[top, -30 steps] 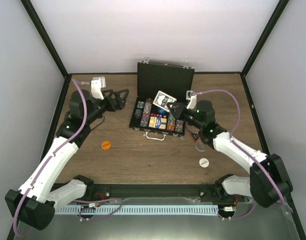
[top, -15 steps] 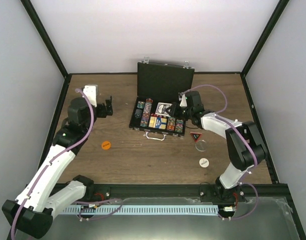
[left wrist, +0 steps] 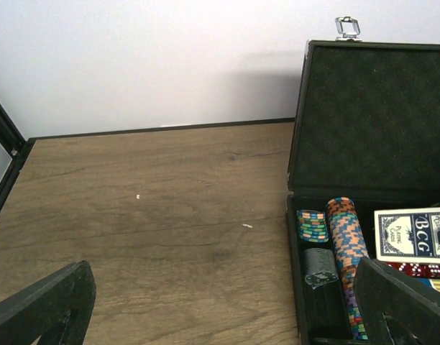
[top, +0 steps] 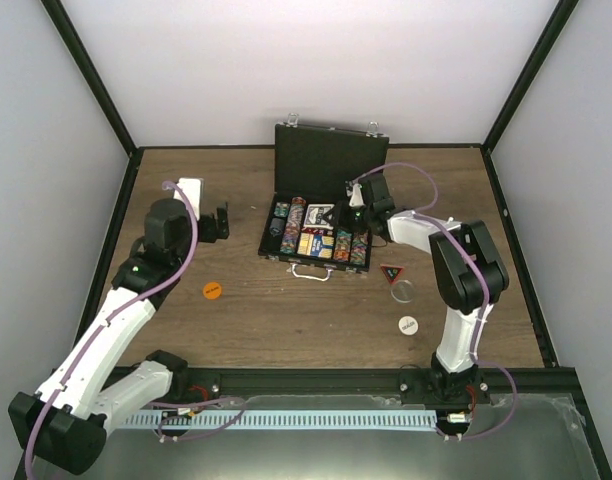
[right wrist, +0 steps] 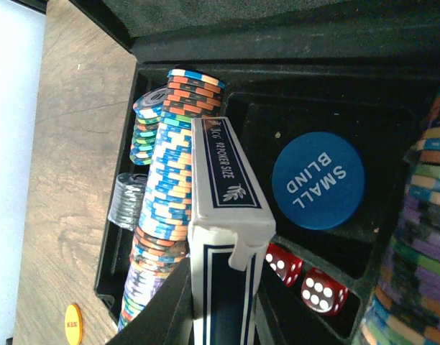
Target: Pack up texas hold em set
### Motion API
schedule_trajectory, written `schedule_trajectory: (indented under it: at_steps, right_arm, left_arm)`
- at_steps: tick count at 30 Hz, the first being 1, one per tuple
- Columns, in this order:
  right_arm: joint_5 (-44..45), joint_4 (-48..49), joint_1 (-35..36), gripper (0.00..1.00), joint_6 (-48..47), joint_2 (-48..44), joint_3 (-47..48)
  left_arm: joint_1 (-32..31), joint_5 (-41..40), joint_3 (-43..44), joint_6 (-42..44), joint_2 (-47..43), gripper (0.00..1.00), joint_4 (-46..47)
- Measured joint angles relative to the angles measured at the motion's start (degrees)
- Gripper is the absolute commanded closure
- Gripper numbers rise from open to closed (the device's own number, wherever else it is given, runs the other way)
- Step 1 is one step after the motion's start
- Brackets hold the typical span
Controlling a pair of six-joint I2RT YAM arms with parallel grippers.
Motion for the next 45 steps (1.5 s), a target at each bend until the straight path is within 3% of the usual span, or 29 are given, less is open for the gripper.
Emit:
schedule_trajectory:
  at_steps: [16, 34, 45]
  right_arm:
    - [1.25, -2.45, -0.02, 0.70, -1.29, 3.10, 3.52]
    - [3.96, -3.34, 0.00, 0.77, -1.84, 5.84, 7.17]
    - [5.27, 2.40, 0.00, 0.80, 2.49, 5.92, 5.99]
  left_arm:
    - [0.00, 0.50, -0.02, 0.15, 0.13, 0.00, 0.02]
    - [0.00, 1.51, -0.02, 0.15, 0.35, 0.00, 0.00]
    - [0.00, 1.77, -0.22, 0.15, 0.61, 0.00, 0.02]
